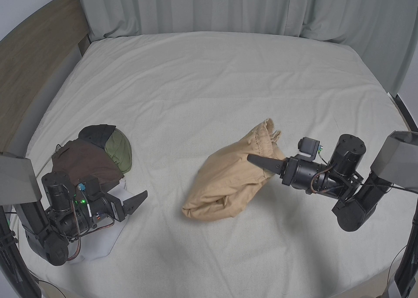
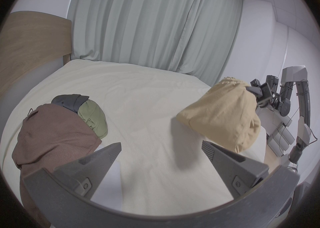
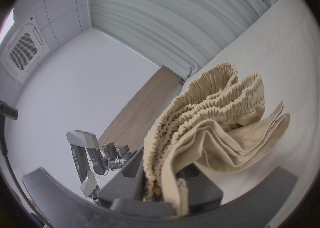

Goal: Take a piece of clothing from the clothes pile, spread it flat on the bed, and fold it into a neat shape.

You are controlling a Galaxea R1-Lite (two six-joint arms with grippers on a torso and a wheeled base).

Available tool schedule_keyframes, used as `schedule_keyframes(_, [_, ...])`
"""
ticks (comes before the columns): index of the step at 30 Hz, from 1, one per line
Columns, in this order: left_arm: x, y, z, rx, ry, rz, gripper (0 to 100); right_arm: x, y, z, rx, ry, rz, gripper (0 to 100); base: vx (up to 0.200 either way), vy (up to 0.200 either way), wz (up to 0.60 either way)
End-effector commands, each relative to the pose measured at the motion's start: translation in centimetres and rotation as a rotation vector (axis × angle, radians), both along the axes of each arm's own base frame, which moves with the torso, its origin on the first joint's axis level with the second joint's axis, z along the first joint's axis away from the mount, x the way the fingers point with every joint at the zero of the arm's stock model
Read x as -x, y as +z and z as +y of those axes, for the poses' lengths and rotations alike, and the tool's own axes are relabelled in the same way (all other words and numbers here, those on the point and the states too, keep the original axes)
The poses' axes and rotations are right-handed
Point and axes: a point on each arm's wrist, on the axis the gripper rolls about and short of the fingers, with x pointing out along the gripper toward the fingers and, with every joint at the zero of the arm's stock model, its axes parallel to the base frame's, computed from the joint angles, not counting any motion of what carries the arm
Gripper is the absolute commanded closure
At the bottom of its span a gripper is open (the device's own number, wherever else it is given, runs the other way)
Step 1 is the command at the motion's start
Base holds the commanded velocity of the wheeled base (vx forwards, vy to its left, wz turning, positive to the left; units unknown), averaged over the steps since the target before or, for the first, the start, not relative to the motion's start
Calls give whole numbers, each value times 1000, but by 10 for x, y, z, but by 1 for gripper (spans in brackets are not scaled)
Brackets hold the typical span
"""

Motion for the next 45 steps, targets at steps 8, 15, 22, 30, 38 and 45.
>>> schedule_keyframes(8, [-1, -2, 0, 1, -1, 9, 0, -41, 15, 13, -32, -13, -8, 100, 0, 0, 0])
schedule_keyframes(15, [0, -1, 0, 2, -1, 4, 0, -73, 11, 26, -36, -18, -13, 100, 0, 0, 0])
schedule_keyframes(22, [-2, 2, 0, 9, 0, -12, 0, -98, 13, 29, -33, -33, -7, 100, 0, 0, 0])
schedule_keyframes(30, [-2, 2, -2, 10, -5, -8, 0, -124, 19, 29, -28, -55, 3, 100, 0, 0, 0])
schedule_keyframes(38, [-2, 0, -1, 10, -5, 0, 0, -141, 30, 35, -40, -58, -22, 100, 0, 0, 0])
schedule_keyframes(45, [-2, -1, -3, 9, -9, 4, 0, -151, 20, 37, -37, -74, -11, 100, 0, 0, 0])
